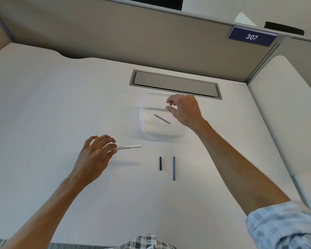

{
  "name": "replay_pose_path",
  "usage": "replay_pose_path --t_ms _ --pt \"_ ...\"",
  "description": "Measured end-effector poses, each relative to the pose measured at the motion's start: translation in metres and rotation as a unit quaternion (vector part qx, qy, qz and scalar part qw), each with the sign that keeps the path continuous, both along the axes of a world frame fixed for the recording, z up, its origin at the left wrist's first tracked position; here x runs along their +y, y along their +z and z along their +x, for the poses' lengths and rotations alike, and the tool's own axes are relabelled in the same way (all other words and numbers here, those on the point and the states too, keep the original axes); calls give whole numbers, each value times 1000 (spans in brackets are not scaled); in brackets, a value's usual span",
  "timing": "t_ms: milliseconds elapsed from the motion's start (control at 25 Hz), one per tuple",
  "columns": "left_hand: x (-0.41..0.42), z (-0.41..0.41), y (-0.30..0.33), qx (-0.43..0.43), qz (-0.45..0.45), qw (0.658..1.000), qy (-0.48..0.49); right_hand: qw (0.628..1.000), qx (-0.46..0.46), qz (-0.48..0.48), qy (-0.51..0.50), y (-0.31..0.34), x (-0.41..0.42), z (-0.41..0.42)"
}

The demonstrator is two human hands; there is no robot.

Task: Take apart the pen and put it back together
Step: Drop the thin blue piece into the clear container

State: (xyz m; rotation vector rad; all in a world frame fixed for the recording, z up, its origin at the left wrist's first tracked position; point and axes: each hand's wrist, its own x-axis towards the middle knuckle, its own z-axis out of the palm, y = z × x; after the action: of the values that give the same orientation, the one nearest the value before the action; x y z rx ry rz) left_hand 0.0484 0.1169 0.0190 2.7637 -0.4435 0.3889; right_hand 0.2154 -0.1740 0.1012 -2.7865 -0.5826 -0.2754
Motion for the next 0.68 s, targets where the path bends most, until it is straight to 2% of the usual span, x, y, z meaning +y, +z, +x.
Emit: replay_pose_path --t_ms 280,440,680 --pt "-6 -4 1 -10 -5 1000 -4 994 -34 99 -25 -4 -12 -33" --pt "-11 -7 3 -12 -10 1000 -8 992 20 108 -55 -37 -28 -81" --pt "-20 -15 7 -14 -9 1000 -17 970 111 143 -159 -90 -46 -146"
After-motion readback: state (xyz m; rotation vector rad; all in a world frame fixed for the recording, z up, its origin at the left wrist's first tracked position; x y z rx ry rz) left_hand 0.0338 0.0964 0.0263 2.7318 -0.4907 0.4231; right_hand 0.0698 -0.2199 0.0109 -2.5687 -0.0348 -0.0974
